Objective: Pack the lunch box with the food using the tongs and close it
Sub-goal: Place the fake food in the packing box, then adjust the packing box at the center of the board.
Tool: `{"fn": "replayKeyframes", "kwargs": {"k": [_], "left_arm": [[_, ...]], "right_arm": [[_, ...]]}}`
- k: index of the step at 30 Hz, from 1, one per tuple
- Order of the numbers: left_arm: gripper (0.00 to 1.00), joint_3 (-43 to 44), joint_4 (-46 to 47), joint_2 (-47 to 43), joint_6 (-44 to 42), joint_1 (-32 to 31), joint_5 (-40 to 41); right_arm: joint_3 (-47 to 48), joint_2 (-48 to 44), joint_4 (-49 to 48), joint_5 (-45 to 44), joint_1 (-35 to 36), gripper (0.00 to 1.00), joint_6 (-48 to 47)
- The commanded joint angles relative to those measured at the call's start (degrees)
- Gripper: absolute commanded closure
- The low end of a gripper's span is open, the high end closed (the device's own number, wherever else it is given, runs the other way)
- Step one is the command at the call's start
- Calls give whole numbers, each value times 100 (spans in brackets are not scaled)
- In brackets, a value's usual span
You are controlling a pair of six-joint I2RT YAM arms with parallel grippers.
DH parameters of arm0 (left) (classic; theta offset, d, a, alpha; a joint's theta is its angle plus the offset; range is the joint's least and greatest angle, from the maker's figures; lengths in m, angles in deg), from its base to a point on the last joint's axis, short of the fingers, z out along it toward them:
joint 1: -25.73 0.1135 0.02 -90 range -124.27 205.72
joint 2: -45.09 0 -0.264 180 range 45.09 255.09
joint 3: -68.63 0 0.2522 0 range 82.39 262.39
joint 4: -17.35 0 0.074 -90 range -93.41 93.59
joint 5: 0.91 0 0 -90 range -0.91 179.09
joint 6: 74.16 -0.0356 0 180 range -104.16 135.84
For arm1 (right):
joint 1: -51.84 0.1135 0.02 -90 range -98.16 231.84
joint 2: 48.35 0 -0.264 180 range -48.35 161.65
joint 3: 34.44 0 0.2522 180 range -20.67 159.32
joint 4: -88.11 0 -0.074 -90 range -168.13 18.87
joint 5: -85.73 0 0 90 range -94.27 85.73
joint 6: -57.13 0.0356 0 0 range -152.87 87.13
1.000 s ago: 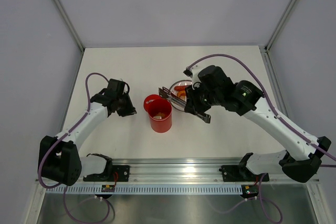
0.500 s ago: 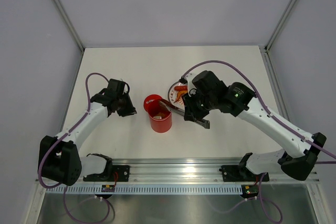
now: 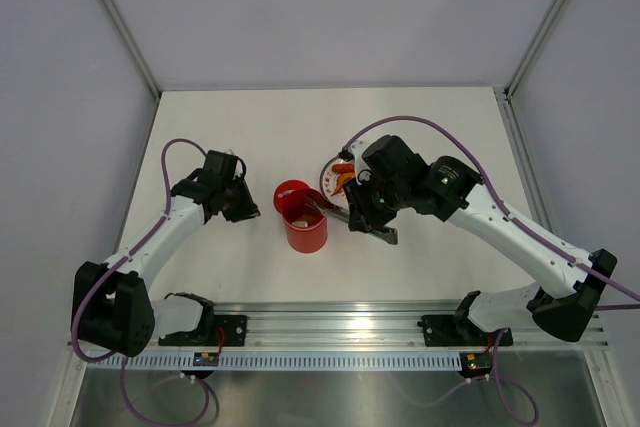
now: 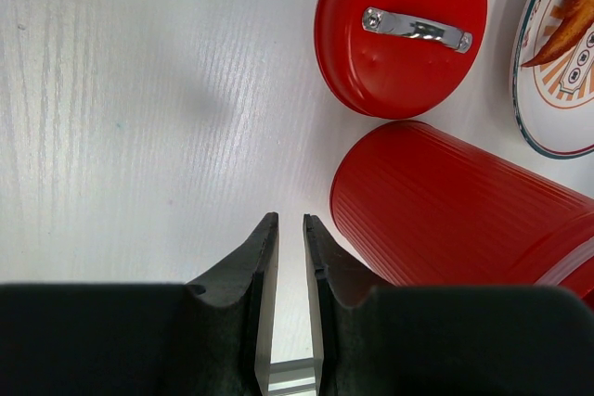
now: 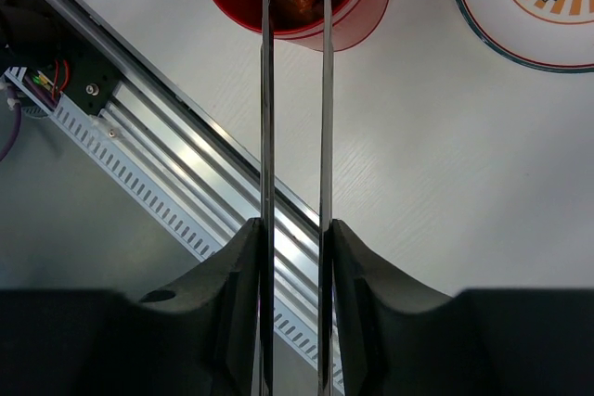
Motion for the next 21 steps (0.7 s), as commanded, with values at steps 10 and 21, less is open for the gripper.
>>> {"fn": "replayKeyframes", "kwargs": {"k": [10,21], "left_arm": [[81,-17,138,-203,-45,25,-56],[81,-227,-3,-378,-133,25,84]], "right_arm": [[67,-16,-255,56,79,55,-60],[383,-113,-545,-216,87,100,-121]]}}
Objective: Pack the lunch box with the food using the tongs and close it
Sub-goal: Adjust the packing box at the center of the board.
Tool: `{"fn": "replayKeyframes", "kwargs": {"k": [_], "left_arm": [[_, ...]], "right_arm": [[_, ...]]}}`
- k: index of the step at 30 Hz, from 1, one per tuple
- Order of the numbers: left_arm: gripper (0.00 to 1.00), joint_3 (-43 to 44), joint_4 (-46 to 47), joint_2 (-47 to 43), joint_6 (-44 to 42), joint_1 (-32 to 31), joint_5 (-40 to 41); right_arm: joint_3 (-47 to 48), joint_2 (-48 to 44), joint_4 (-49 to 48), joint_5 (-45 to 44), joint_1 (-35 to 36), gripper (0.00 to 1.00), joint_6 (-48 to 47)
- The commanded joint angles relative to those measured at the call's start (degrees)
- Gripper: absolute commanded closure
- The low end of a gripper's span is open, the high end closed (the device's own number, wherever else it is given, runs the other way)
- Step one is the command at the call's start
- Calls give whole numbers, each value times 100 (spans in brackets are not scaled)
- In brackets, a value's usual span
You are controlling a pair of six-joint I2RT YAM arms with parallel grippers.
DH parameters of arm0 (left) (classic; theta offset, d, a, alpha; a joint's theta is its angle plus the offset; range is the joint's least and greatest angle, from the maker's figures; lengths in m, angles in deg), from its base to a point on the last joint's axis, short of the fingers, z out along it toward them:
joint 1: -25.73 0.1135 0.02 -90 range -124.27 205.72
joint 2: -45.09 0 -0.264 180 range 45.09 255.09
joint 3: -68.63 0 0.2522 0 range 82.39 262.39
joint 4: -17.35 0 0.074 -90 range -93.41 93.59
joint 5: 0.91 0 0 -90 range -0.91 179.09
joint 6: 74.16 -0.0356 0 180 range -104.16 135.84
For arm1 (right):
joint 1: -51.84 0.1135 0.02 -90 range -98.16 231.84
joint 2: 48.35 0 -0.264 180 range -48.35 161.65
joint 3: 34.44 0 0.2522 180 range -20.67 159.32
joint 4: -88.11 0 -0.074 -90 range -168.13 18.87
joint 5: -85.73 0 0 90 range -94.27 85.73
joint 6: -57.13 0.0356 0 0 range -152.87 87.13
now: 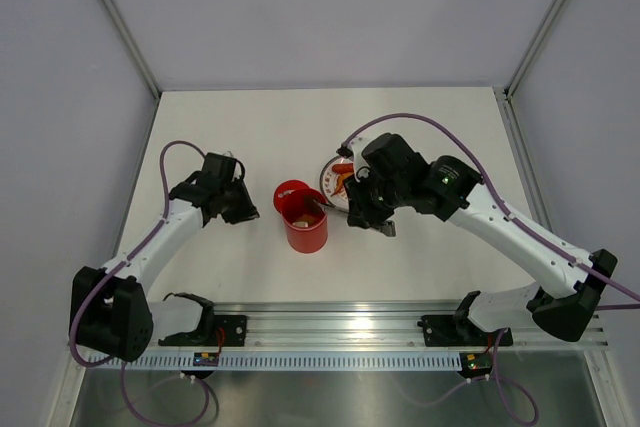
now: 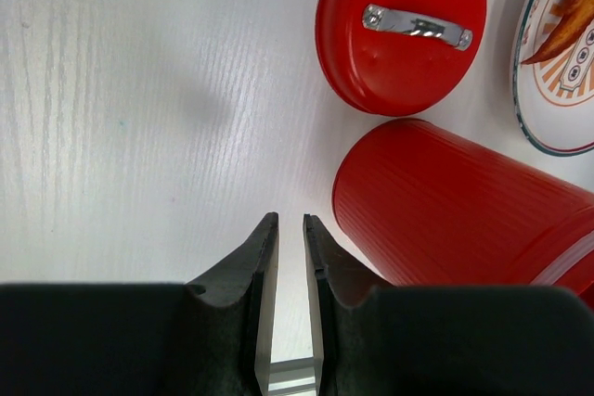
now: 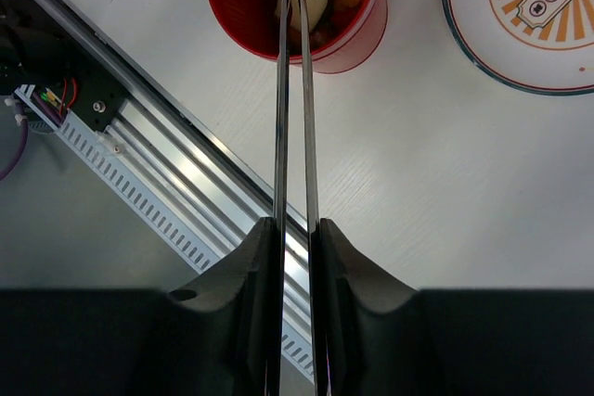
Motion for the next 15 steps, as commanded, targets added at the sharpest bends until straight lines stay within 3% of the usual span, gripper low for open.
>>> {"fn": "replayKeyframes", "kwargs": {"k": [1,8,15], "left_arm": [[81,-271,-20,-352,-111,25,65],[82,-1045,-91,-959,-6,-88,-216],[82,-1336,357,-881,416,-536,-691]], "right_arm": [[440,-121,-412,-239,65,100,-115],[880,-8,-457,-1714,-92,100,-62],[855,484,-439,-1874,-811,100,165]]}}
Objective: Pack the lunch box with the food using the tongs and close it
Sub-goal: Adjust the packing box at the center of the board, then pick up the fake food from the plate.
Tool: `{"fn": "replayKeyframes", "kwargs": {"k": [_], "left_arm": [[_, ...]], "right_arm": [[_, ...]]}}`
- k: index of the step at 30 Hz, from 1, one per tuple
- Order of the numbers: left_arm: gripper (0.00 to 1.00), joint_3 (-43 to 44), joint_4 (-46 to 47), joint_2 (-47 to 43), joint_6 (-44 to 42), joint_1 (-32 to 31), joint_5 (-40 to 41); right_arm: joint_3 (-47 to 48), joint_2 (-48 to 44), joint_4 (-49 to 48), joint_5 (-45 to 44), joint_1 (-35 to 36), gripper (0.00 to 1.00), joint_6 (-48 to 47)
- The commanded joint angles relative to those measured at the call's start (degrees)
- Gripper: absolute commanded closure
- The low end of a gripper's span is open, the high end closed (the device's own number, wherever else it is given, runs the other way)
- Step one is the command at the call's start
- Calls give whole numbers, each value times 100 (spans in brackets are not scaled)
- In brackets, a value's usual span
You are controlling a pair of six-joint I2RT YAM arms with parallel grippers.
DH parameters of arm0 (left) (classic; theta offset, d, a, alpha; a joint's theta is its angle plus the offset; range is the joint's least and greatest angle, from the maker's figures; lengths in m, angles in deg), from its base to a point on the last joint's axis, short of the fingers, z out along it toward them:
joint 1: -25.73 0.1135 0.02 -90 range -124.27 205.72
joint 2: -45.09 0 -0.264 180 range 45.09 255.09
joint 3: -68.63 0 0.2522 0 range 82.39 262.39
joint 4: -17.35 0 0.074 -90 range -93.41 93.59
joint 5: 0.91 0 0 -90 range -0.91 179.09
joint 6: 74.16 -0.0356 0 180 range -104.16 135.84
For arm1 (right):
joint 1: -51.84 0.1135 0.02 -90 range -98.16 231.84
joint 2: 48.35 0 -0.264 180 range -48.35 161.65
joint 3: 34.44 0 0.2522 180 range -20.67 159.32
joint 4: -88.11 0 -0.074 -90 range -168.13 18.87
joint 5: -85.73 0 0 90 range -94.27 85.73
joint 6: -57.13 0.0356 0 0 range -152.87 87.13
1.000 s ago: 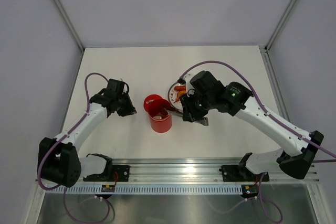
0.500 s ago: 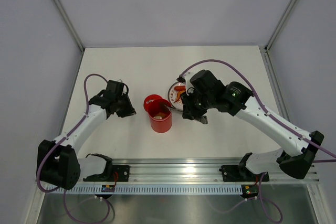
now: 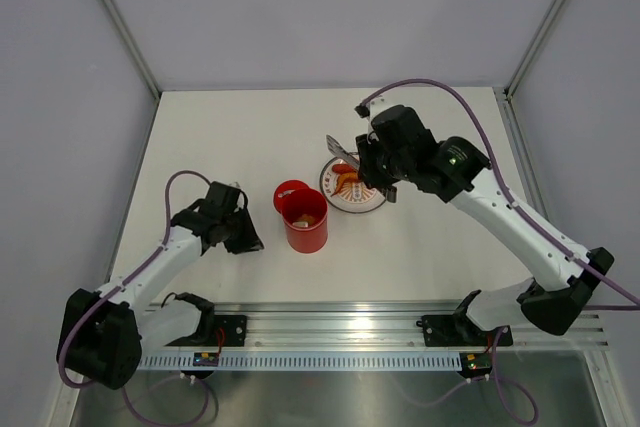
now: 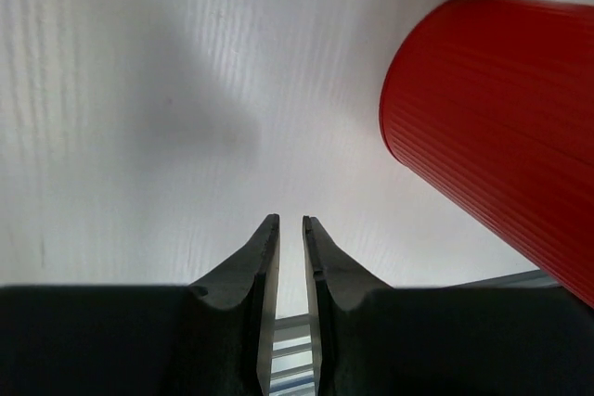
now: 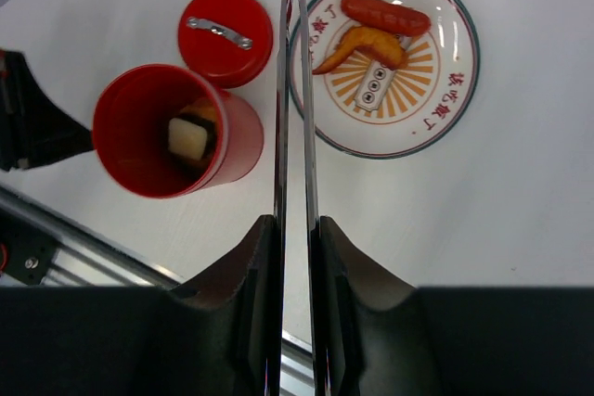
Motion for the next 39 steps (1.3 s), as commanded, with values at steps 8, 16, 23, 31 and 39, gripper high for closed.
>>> {"fn": "replayKeyframes", "kwargs": {"k": [8,16,23,31,39], "left_arm": [[82,-68,1205,636,801,-864,-572],[83,379,1575,1411,934,-1321,-643],[83,845,1346,1587,671,-1330,-423],[83,969,1215,1596,547,-1312,-291],[83,1127,863,1420,398,-1304,34]], "right_arm": [[-249,944,-384,169,-1250,100,290],[93,1806,-605,390,-1435,100,149],[410,2500,-640,364,-1541,100,105],[129,2475,-737,381,-1541,100,123],[-126,2317,-561,329,-1541,100,289]]}}
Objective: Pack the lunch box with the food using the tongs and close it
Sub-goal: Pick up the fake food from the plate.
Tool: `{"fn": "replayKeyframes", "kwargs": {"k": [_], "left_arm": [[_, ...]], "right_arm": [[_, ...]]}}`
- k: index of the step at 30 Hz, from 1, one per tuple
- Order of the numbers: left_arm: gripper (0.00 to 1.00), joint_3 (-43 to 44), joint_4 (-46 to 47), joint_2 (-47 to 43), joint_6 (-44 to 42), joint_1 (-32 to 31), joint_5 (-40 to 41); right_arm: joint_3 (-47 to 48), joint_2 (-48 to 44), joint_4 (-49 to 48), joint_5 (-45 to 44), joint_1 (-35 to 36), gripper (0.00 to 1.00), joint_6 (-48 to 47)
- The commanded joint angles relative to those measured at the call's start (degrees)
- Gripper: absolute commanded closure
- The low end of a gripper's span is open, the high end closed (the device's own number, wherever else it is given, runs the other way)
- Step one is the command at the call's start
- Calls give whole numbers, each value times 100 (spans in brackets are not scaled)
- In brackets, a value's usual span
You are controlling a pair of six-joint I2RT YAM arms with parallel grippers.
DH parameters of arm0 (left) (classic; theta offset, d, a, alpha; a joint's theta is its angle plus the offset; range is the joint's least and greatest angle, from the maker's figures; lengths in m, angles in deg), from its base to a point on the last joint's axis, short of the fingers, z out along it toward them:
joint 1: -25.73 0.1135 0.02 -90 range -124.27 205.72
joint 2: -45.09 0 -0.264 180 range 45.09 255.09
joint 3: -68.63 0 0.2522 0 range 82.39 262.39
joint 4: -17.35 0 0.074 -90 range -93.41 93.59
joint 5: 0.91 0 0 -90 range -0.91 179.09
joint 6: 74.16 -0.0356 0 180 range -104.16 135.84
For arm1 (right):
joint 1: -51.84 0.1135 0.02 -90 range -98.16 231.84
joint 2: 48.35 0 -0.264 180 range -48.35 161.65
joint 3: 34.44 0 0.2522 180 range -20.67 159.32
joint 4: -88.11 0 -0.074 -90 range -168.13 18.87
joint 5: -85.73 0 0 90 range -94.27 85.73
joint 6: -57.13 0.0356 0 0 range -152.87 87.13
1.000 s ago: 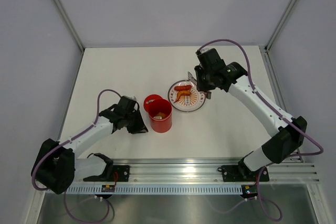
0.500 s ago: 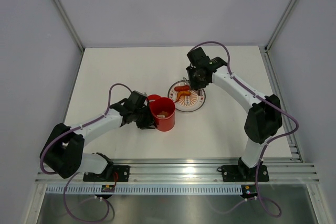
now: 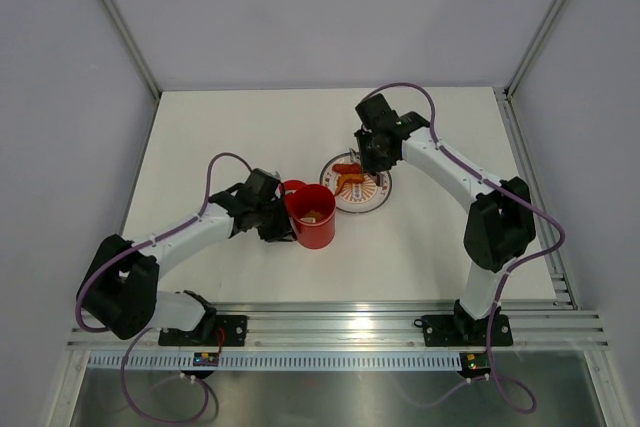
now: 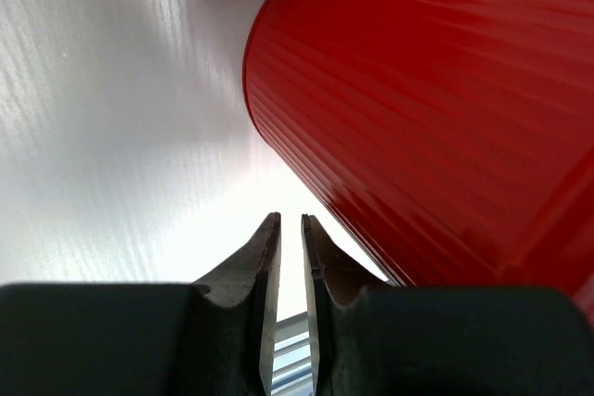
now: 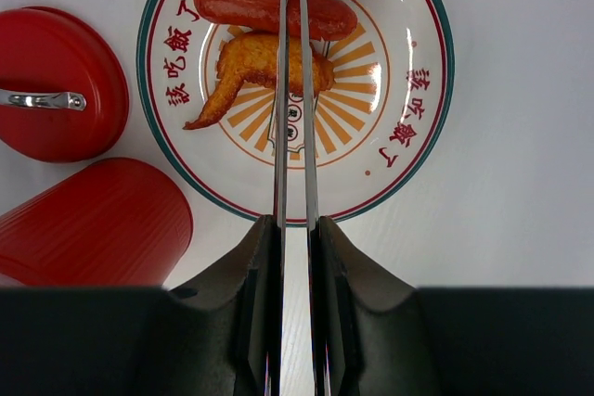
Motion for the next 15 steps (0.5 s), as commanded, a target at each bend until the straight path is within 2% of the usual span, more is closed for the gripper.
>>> {"fn": "replayKeyframes", "kwargs": {"k": [1,9,15], "left_arm": [[83,307,-140,-199,-192,6,307],[83,457,-509,-332,-368,14,650],[83,545,-571,-358,-395,32,729]], "right_arm": [[-205,-295,134,-130,-33,100,99],[-381,-216,134,-263,-33,100,73],[-609,-629,222,-27,-33,100,187]]}}
